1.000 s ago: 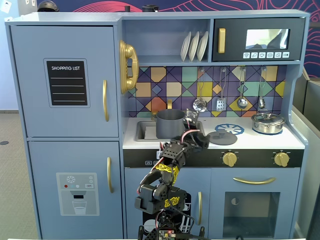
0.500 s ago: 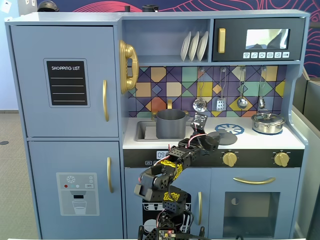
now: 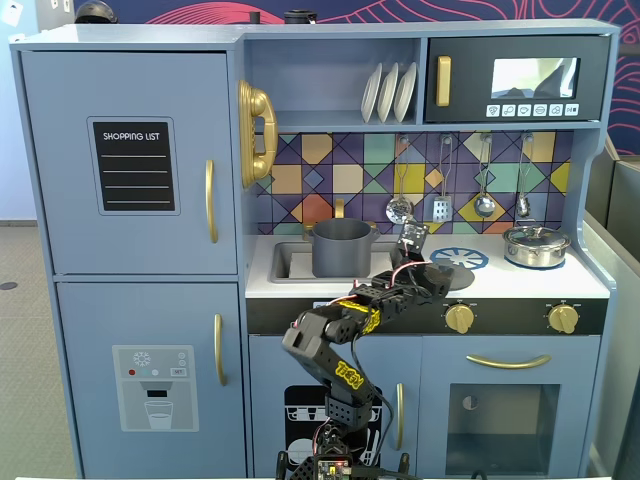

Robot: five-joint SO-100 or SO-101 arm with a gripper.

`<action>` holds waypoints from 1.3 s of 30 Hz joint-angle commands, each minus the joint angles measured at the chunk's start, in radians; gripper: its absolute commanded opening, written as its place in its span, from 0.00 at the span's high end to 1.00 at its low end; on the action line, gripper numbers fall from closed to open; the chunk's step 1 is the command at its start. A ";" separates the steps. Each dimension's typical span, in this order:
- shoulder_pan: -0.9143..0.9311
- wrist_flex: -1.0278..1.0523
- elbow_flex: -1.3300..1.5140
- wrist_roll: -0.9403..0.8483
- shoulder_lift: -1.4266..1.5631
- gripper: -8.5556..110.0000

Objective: Pick up the lid from the counter and put it on the gray recipient

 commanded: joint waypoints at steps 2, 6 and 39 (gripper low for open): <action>0.014 -0.069 -0.101 -0.020 -0.078 0.68; 0.009 -0.112 -0.149 -0.026 -0.166 0.69; -0.038 -0.238 -0.186 -0.041 -0.337 0.93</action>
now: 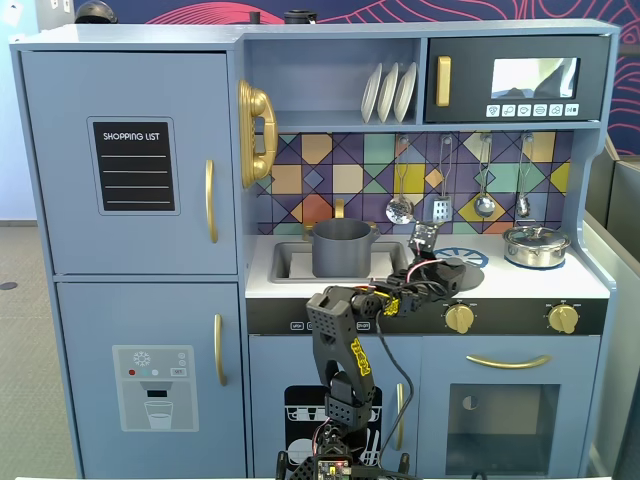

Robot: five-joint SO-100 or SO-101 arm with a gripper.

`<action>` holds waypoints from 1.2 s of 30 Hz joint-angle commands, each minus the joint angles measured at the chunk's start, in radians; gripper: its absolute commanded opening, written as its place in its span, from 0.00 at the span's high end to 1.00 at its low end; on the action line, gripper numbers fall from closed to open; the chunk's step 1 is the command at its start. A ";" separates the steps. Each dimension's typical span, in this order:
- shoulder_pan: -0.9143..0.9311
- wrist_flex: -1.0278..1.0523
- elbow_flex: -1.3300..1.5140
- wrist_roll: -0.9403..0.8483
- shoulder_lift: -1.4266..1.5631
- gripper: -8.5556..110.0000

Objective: Pick up the lid from the counter and put it on the gray recipient

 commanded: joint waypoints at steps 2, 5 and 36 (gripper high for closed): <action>-0.021 -0.011 0.005 0.000 0.081 0.93; -0.029 0.014 -0.012 0.003 0.124 0.93; -0.466 0.394 -0.298 0.034 0.391 0.93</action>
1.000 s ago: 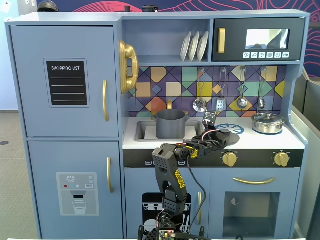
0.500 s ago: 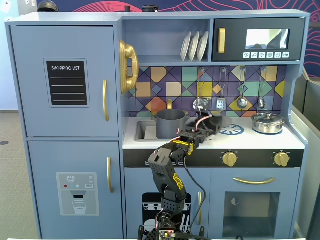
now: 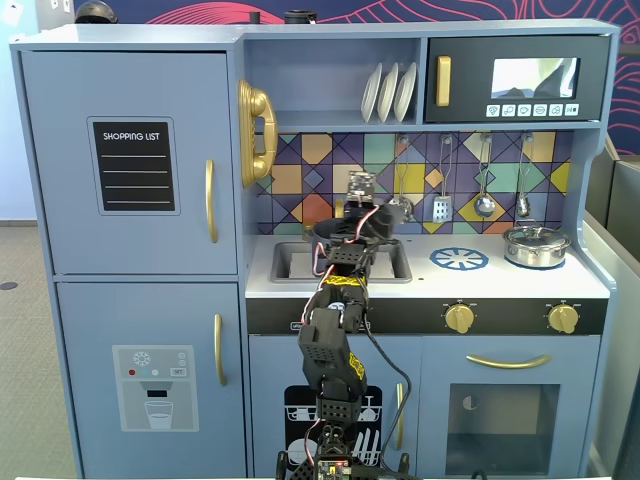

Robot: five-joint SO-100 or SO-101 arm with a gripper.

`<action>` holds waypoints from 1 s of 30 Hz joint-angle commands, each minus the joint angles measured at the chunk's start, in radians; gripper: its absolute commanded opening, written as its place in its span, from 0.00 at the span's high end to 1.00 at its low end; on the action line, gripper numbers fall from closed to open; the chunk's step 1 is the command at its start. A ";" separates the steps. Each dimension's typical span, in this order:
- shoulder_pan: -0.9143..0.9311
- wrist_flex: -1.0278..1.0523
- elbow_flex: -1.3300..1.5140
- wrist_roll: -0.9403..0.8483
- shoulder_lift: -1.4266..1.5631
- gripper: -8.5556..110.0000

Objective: Pick up the lid from the counter and put it on the gray recipient

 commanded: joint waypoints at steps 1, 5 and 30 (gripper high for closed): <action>-0.055 0.009 -0.071 0.005 0.058 0.93; -0.089 0.015 -0.057 -0.006 0.041 0.93; -0.147 -0.046 0.009 -0.044 -0.075 0.93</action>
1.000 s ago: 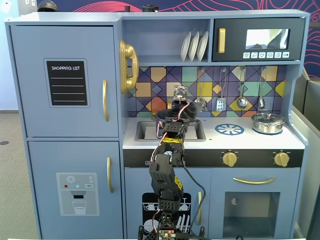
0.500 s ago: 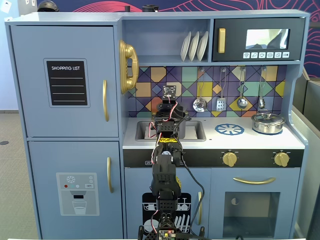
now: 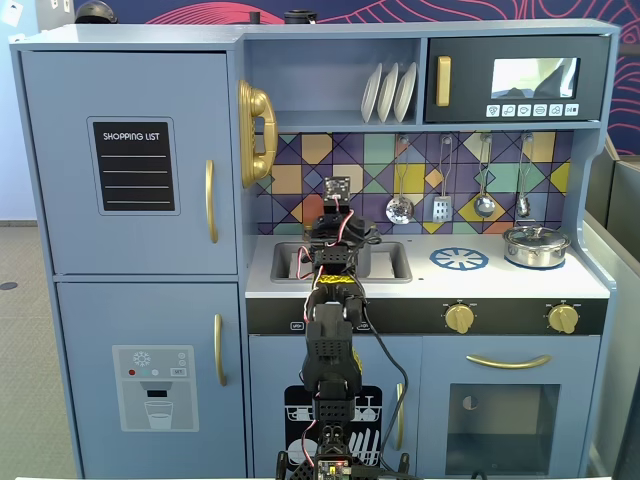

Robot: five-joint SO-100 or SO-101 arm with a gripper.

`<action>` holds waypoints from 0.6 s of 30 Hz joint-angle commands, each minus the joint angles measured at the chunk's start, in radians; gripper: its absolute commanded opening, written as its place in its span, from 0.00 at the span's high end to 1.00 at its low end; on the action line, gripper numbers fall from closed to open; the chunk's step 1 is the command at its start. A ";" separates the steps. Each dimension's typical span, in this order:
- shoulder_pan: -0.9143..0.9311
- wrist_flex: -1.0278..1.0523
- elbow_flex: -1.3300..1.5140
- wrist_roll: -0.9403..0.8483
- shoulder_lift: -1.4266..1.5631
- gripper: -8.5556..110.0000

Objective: Pick up the lid from the counter and put it on the gray recipient

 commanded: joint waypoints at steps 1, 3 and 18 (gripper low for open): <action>0.011 -0.052 -0.009 -0.011 -0.008 0.93; 0.015 -0.057 -0.008 -0.009 -0.015 0.93; 0.029 -0.061 0.002 -0.046 -0.009 0.93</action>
